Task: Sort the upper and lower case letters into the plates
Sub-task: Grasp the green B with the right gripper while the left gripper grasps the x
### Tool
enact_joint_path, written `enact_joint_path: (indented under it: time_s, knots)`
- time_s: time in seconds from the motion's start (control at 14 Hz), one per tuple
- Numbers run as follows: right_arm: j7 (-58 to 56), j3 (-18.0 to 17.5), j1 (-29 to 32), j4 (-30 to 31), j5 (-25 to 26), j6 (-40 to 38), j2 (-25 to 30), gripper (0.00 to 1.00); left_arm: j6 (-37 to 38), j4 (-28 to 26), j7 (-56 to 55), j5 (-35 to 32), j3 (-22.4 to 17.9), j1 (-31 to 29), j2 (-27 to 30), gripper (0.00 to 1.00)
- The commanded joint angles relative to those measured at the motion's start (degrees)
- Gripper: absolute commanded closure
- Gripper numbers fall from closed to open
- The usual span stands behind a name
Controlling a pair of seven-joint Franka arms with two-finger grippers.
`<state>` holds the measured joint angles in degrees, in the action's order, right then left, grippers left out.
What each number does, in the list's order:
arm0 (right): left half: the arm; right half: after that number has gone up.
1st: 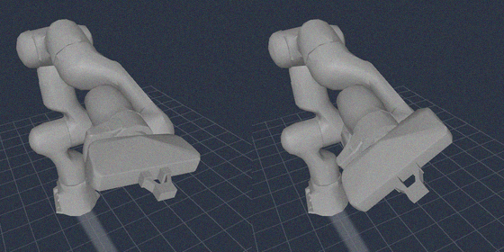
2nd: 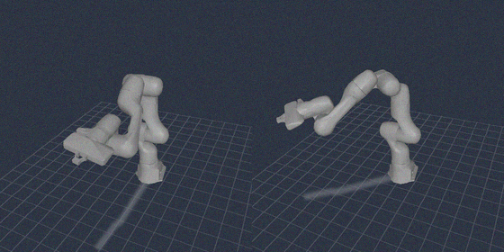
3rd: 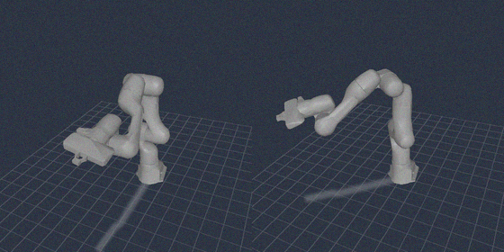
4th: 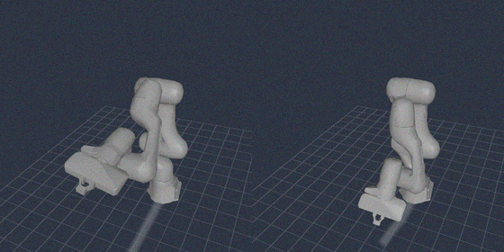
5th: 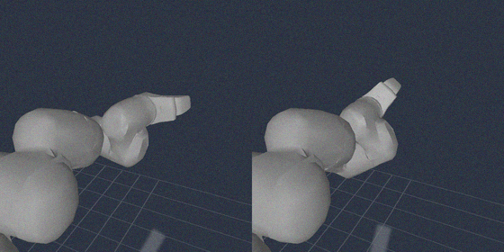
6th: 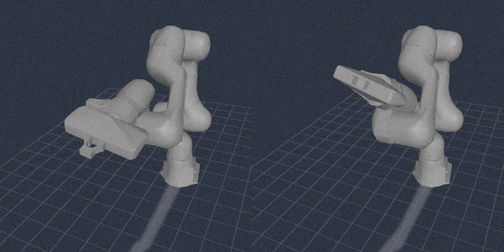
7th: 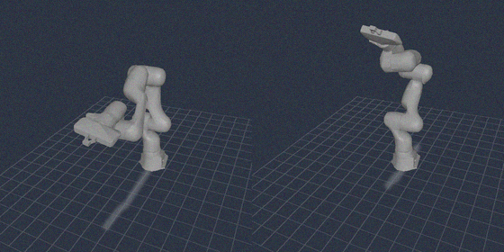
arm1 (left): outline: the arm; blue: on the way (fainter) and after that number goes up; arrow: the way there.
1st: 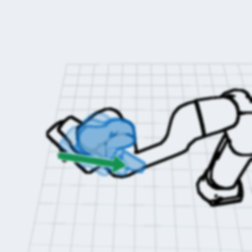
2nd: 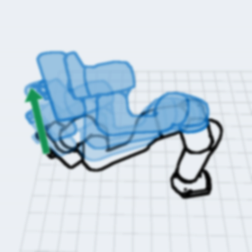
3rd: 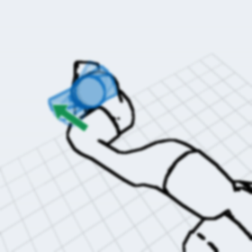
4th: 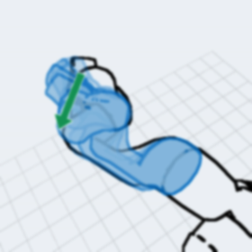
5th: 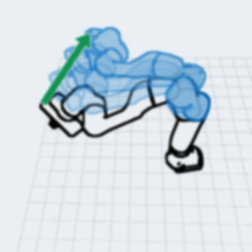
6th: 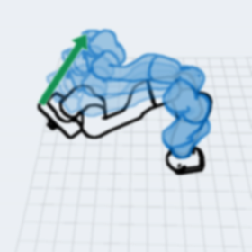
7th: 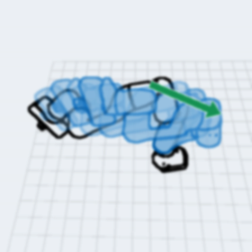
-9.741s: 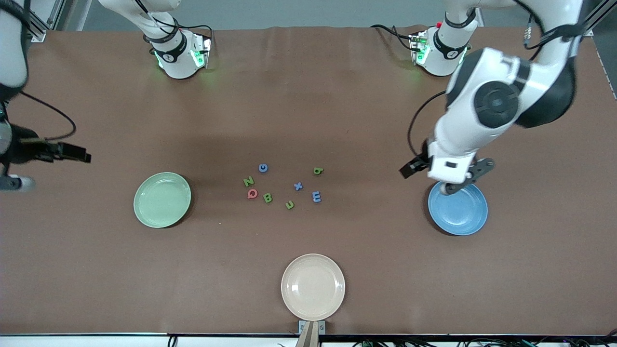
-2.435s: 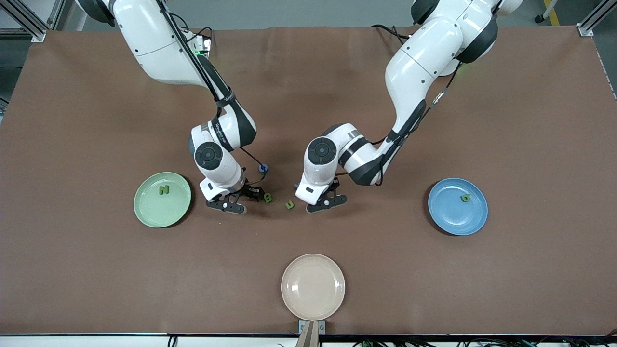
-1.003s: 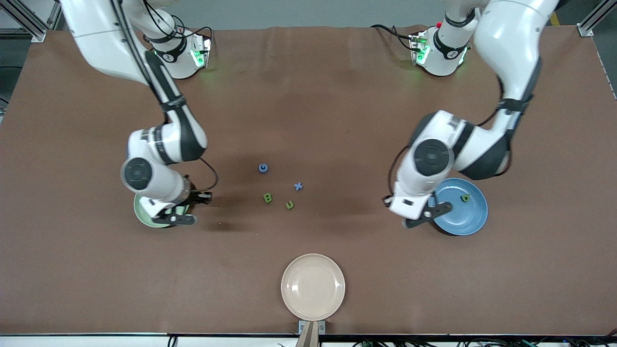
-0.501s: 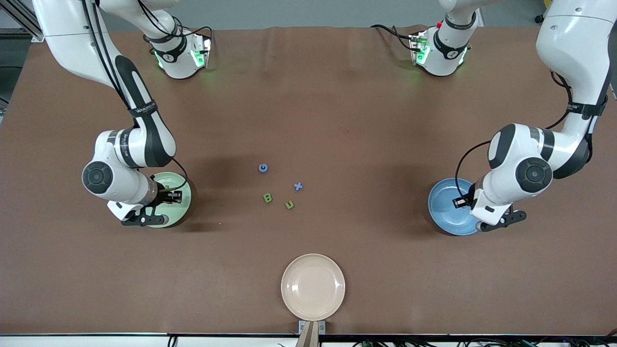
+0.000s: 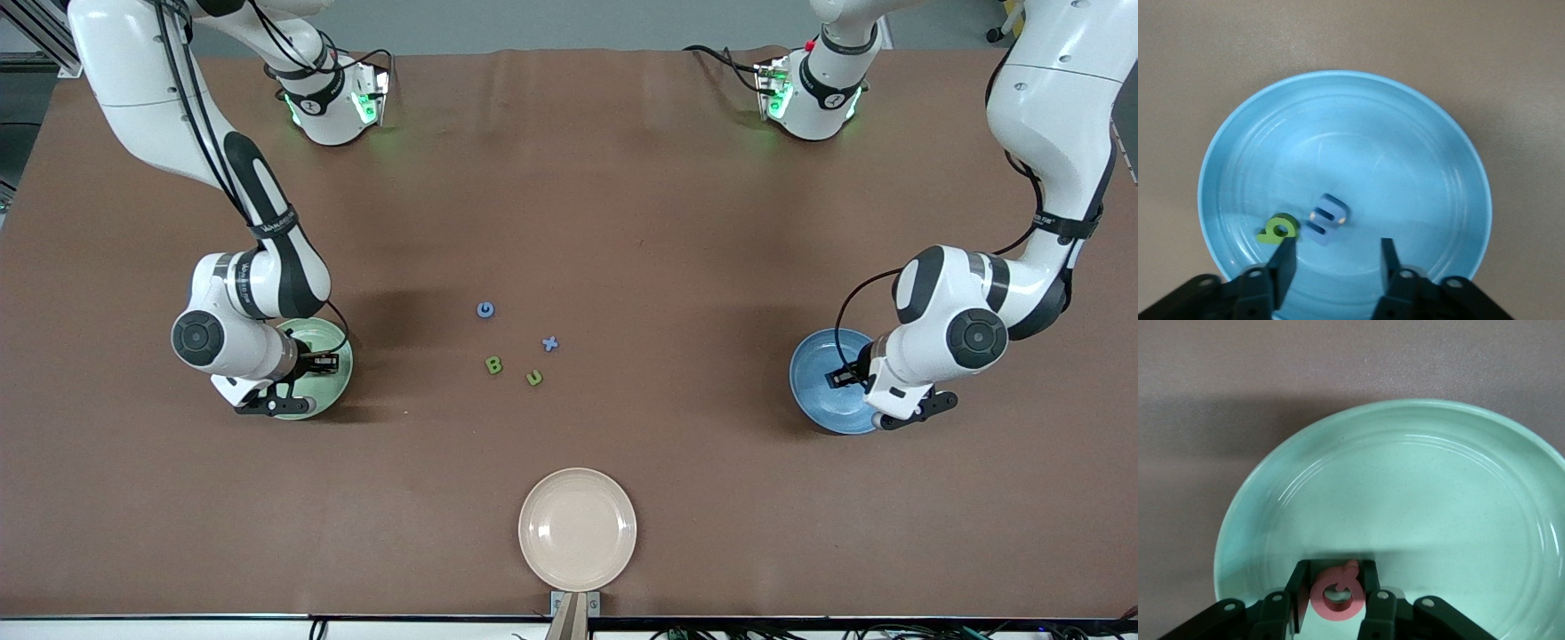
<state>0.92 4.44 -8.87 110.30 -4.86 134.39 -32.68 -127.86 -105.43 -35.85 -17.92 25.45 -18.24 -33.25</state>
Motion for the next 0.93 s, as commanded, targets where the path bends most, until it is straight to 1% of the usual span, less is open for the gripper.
enact_joint_path:
  time_s: [0.0,0.14,0.29,0.36,0.43,0.5,0.64,0.72,0.86]
  knots:
    - [-0.13,-0.84,0.96,0.44,0.81,0.09,0.34,0.0,0.77,0.04,-7.1,0.25,3.09,1.53,2.22,0.0]
    - [-0.04,-0.75,0.96,0.0,0.81,-0.26,1.3,0.0,1.38,0.57,-15.09,0.17,4.78,5.38,2.31,0.0]
    - [0.83,-0.84,0.53,-2.36,0.73,-4.98,2.79,0.0,1.38,2.5,-21.34,0.34,5.05,12.05,1.79,0.0]
    - [1.97,-1.01,0.17,-4.03,0.46,-7.97,3.15,0.0,1.21,4.07,-24.85,0.34,5.05,15.05,0.82,0.01]
    - [4.68,-1.27,-0.26,-5.52,0.29,-10.35,3.59,0.0,1.21,7.05,-29.32,0.34,4.96,18.99,-1.62,0.02]
    - [7.4,-1.45,-1.57,-6.32,0.02,-10.98,3.68,0.0,1.12,9.69,-33.72,0.25,4.7,22.51,-3.91,0.03]
    - [15.65,-1.54,-6.4,-7.03,-0.33,-10.38,3.5,0.0,1.03,15.48,-41.11,0.17,4.0,28.58,-8.57,0.1]
    - [19.0,-1.54,-8.86,-7.73,-0.33,-9.85,3.24,0.0,1.03,17.34,-43.49,0.34,3.04,31.4,-9.81,0.13]
    - [20.87,-1.54,-13.86,-9.13,-0.85,-8.8,2.71,0.0,-0.19,20.15,-45.88,0.6,1.63,35.71,-12.35,0.23]
